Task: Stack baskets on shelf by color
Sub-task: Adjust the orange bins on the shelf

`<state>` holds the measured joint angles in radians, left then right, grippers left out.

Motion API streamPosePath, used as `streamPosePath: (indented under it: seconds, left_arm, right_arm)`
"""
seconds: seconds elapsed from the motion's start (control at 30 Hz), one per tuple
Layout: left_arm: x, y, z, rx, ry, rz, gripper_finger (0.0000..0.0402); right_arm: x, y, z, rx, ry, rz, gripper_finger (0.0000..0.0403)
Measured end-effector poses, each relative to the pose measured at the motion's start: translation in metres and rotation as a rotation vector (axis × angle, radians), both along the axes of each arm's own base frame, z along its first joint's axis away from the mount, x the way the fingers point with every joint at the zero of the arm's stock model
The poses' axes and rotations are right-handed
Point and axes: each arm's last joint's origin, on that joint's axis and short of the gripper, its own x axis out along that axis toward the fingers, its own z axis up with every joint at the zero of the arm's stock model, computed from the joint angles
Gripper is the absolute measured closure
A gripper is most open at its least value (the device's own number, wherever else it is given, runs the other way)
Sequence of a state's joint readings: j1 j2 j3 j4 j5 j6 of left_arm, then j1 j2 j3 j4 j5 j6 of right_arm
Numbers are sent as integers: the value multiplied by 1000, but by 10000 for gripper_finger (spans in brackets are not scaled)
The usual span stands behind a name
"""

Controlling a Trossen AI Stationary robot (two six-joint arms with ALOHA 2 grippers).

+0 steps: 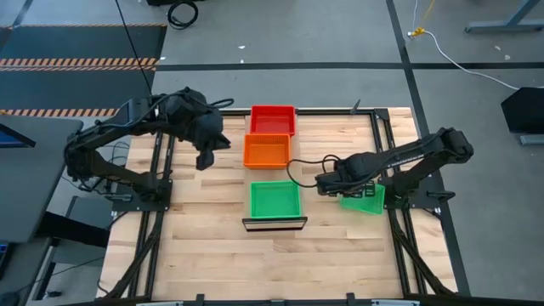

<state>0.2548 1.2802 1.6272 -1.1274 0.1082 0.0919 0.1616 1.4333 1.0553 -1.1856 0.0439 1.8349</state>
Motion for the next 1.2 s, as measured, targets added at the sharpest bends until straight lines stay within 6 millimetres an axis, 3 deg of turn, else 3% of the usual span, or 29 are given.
streamPosePath:
  seconds: [0.17, 0.37, 0.5, 0.67, 0.9, 1.2]
  left_arm:
    - [-5, 22, -5, 58, 68, 58, 346]
    - [0, 47, -12, 20, 68, 98, 343]
    - [3, 53, -14, -10, 58, 95, 347]
    - [14, 61, -24, -9, 97, 77, 350]
    - [36, 77, -54, -54, 240, 59, 345]
    - [50, 84, -69, -67, 280, 4, 356]
  right_arm:
    - [-18, -4, 1, -40, 19, -18, 192]
    - [-29, -6, -21, -28, -81, -63, 192]
    - [-36, -7, -32, -18, -114, -93, 192]
    - [-42, -9, -32, -25, -125, -75, 192]
    - [-53, -11, -14, -49, -208, -31, 192]
    - [-74, -24, 28, -227, -339, -35, 192]
